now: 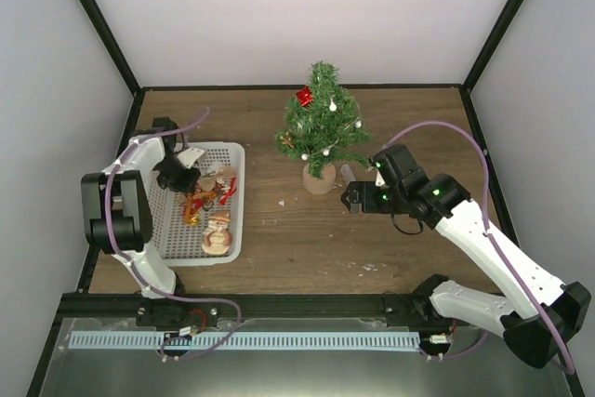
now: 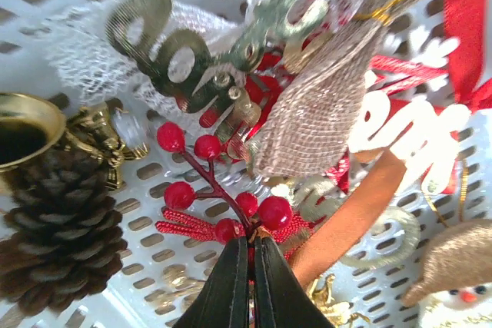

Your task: Decorate the small christmas tree

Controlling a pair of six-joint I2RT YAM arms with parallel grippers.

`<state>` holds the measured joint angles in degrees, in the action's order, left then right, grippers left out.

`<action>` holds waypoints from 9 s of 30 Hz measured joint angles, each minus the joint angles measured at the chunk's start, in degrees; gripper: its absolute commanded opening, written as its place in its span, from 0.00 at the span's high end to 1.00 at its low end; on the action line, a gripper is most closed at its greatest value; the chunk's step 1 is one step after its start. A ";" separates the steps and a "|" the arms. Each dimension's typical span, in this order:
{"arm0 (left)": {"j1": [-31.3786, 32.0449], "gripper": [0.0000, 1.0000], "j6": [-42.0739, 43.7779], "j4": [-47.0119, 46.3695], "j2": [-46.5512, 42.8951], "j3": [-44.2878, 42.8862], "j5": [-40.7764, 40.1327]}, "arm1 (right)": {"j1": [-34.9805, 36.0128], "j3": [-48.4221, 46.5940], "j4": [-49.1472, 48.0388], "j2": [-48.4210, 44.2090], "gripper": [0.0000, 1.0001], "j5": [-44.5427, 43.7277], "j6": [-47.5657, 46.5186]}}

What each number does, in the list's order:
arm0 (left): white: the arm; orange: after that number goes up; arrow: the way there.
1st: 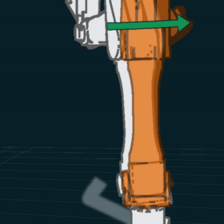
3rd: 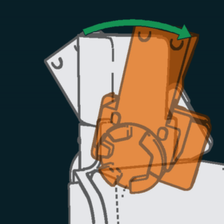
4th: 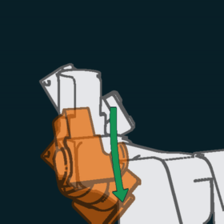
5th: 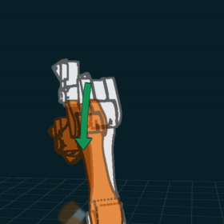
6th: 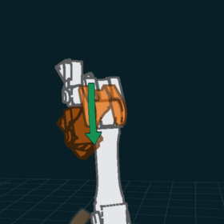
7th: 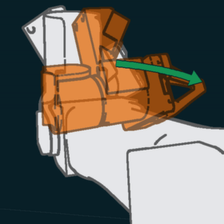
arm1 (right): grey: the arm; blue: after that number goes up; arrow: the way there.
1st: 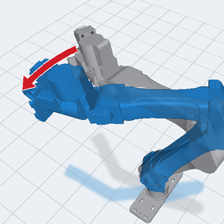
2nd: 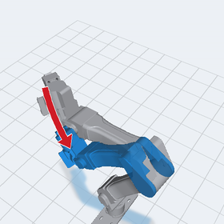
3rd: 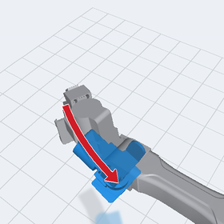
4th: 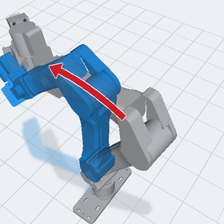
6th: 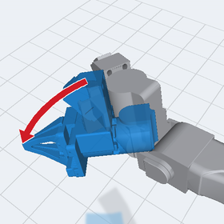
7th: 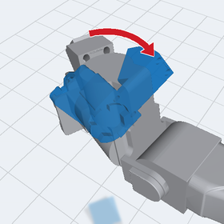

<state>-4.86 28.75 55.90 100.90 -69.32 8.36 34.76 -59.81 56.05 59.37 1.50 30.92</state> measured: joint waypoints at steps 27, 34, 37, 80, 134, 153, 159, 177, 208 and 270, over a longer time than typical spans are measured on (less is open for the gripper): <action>7.10 1.00 7.06 10.21 -24.09 -2.14 0.37 | -0.24 0.00 -2.78 -0.92 0.08 0.17 -1.51; 7.17 1.00 11.21 6.43 -21.79 6.71 -0.13 | -0.31 0.87 -4.02 -0.63 0.08 1.46 -1.25; 7.17 1.00 13.16 2.99 -18.47 9.20 -0.17 | -0.31 0.87 -4.22 -0.33 0.09 2.01 -0.83; 7.85 0.61 17.29 -7.26 -4.00 5.64 -1.57 | -0.35 1.70 -4.24 -0.22 0.09 3.41 1.27; 9.42 0.93 13.18 2.71 -7.08 -5.38 0.24 | -0.35 1.92 -5.03 0.11 0.08 3.28 0.81; 30.64 0.90 7.78 14.10 -15.93 -38.51 3.74 | -0.52 1.92 -4.11 -2.03 0.07 -4.13 3.98; 38.91 0.89 10.47 11.87 -18.75 -38.21 -0.87 | -0.57 1.92 -3.67 -2.91 0.07 -4.83 5.16; 56.00 0.89 13.73 -0.98 -14.10 -34.03 -16.83 | -0.57 4.11 -2.51 -5.14 0.07 -5.27 7.63; 57.31 0.89 9.84 -2.32 1.22 -45.94 -19.85 | -0.57 6.69 -0.83 -10.45 0.07 -5.84 8.90; 57.29 0.38 11.93 -6.95 -0.15 -43.47 -23.74 | -0.59 7.50 -0.85 -11.10 0.04 -5.81 8.76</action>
<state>52.42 40.69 48.95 100.75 -112.79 -15.38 34.17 -52.31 55.20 48.27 -4.32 39.68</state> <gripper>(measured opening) 0.610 0.958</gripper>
